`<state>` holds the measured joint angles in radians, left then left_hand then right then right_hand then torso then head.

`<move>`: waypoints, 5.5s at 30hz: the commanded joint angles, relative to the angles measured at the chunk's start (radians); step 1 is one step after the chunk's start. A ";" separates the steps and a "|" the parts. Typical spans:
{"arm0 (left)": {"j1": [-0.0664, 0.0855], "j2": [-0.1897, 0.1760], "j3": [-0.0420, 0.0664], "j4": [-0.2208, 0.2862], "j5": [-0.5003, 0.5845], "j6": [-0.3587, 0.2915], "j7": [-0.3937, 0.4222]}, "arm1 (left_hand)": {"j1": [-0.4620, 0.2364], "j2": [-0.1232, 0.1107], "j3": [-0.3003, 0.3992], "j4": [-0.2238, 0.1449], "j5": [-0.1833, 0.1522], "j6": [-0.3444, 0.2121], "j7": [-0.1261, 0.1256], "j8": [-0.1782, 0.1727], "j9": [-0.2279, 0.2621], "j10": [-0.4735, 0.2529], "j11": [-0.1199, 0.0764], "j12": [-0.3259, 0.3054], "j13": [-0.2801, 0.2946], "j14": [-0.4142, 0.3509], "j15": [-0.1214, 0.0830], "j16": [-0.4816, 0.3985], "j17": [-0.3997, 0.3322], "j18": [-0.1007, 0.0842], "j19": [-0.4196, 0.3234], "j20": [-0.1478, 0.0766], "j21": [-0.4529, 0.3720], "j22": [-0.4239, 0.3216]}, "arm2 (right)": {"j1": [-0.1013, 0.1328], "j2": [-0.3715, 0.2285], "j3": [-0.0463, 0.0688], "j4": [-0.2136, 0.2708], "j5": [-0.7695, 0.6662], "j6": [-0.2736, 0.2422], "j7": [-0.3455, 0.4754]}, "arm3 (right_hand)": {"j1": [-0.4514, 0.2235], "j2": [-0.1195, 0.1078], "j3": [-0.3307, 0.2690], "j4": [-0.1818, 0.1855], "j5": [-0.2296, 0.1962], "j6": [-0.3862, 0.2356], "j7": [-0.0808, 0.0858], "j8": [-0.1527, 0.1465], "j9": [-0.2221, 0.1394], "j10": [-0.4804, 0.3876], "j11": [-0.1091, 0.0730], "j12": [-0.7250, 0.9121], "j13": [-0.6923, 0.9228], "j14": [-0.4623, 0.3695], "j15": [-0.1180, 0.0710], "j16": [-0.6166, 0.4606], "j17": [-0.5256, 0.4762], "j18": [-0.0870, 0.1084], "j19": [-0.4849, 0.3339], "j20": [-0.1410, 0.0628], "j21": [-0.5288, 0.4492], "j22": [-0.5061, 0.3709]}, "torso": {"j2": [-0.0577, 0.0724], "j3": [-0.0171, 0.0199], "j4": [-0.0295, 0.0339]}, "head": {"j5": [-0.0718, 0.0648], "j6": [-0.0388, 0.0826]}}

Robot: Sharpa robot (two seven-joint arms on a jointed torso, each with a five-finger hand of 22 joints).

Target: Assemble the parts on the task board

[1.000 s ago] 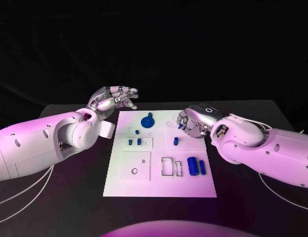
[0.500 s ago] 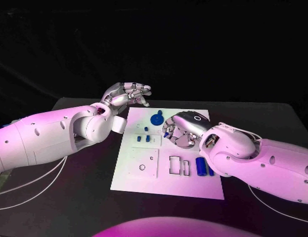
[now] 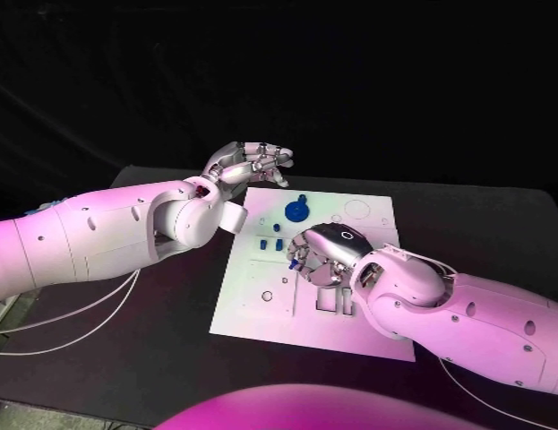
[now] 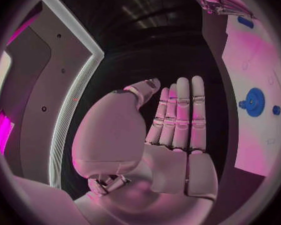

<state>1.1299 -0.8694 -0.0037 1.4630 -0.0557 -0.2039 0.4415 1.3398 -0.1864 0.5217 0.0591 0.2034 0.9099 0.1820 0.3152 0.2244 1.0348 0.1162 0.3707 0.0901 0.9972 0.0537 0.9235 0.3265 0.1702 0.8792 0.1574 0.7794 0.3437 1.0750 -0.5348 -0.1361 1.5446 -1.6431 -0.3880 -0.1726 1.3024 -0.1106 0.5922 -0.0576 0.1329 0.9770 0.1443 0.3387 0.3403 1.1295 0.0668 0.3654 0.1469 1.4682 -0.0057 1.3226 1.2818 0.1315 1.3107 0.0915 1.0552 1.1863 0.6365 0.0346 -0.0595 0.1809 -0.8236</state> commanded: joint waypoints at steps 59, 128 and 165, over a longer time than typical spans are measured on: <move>0.001 0.009 0.001 -0.003 0.004 0.012 -0.007 | 0.007 0.003 -0.004 -0.006 0.005 -0.002 0.008 -0.007 0.001 -0.001 0.009 -0.011 -0.001 -0.001 0.007 -0.010 0.001 0.010 0.002 0.002 -0.008 -0.003 | -0.048 0.068 -0.012 -0.066 -0.042 0.086 0.000 | -0.020 0.000 -0.002 0.014 -0.020 -0.004 -0.003 0.006 0.006 -0.007 0.001 -0.008 0.007 0.052 -0.006 0.008 -0.004 -0.011 -0.003 0.000 -0.013 -0.004 | 0.000 -0.0001 0.0028 | 0.012 -0.029; 0.001 -0.006 0.001 -0.004 0.004 0.022 -0.014 | 0.006 0.005 -0.006 -0.006 0.005 -0.004 0.009 -0.008 0.001 -0.001 0.010 -0.014 -0.001 -0.002 0.007 -0.012 0.002 0.010 0.001 0.003 -0.010 -0.003 | 0.093 -0.151 0.007 -0.040 0.057 0.230 0.017 | -0.034 -0.061 -0.072 0.066 0.019 -0.122 0.035 -0.106 -0.018 -0.175 0.048 -0.038 -0.050 0.031 0.035 0.028 -0.051 0.001 -0.036 0.037 -0.090 -0.037 | -0.002 -0.0025 -0.0023 | -0.019 -0.003; 0.001 -0.006 0.001 -0.010 0.004 0.022 -0.017 | 0.006 0.007 -0.006 -0.007 0.005 -0.003 0.009 -0.008 0.001 0.000 0.010 -0.017 -0.001 -0.002 0.008 -0.014 0.003 0.011 0.001 0.004 -0.011 -0.004 | 0.083 -0.180 0.009 0.006 0.029 0.007 -0.029 | 0.003 0.019 0.009 0.059 -0.036 0.003 -0.005 -0.024 0.027 -0.037 0.006 0.000 -0.041 0.039 0.000 0.056 -0.040 -0.011 0.005 0.007 -0.026 0.018 | -0.004 -0.0048 -0.0037 | -0.018 -0.009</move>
<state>1.1300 -0.8773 -0.0038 1.4527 -0.0553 -0.1979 0.4193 1.3397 -0.1864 0.5188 0.0563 0.2034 0.9063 0.1855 0.3111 0.2243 1.0312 0.1198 0.3599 0.0898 0.9971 0.0538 0.9158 0.3282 0.1702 0.8792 0.1573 0.7747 0.3413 1.1546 -0.7115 -0.1288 1.5402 -1.5980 -0.3139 -0.1914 1.3056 -0.0974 0.5951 0.0000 0.0921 0.9739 0.1408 0.3062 0.3556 1.0847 0.0715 0.3616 0.1063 1.4666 -0.0004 1.3729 1.2414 0.1315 1.3127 0.1003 1.0278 1.2036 0.6335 0.0311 -0.0622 0.1619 -0.8330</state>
